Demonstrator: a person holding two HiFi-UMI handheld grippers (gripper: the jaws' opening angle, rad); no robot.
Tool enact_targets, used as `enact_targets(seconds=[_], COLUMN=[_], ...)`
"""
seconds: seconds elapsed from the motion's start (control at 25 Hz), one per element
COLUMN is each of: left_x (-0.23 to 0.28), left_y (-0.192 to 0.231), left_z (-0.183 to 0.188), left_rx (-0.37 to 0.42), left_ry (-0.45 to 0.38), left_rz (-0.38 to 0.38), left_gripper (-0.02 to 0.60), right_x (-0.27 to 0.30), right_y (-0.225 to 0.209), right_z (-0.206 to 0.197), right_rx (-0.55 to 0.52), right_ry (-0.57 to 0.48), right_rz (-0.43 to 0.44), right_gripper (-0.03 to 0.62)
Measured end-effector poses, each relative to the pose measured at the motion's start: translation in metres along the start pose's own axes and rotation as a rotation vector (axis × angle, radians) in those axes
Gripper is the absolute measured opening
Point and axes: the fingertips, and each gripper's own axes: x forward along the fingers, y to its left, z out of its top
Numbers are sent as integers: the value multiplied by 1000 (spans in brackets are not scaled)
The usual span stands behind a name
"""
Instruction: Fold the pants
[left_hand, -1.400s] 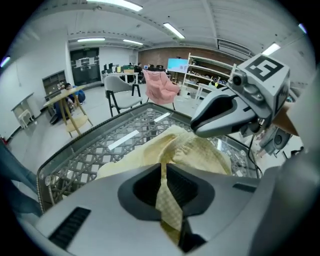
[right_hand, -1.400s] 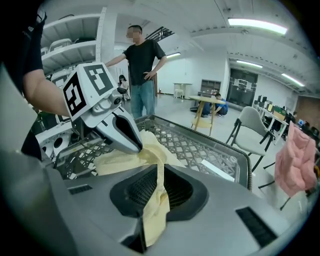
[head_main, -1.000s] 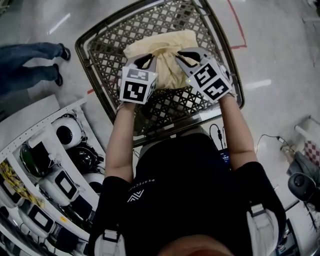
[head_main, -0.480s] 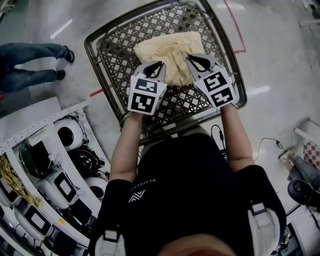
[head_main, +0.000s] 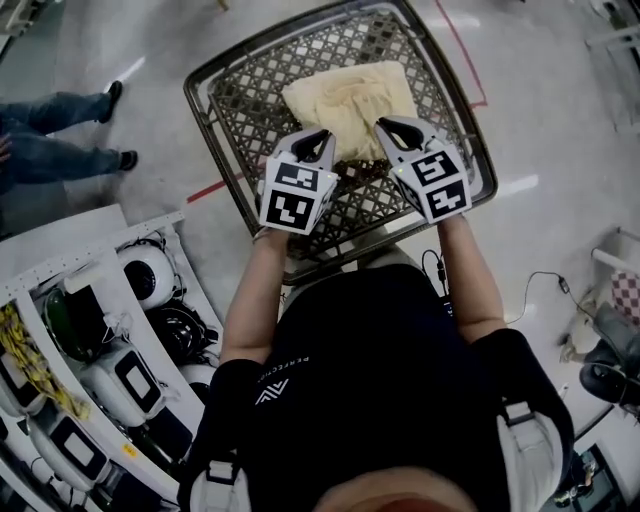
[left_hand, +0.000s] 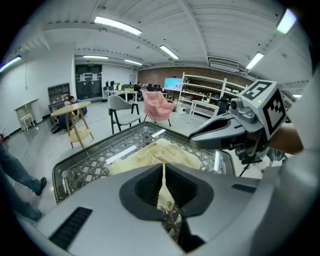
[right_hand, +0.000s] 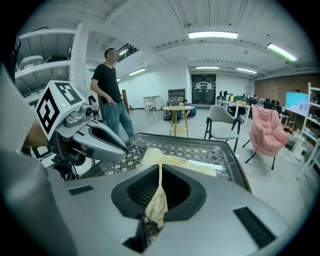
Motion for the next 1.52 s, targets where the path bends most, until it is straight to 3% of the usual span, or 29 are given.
enact_targets(seconds=[0.72,1.52], left_x=[-59,-89], left_y=[-19,-14], left_z=[-25,-50], left_rx=[32,17], left_ry=[-13,8], left_rz=[-53,-38], left_gripper=[26,26], right_x=[-36,-34], right_y=[57,105], right_z=[18,32], right_rx=[17,41], right_ry=[-60,-106], right_rz=[-50,24], right_gripper=[35,35])
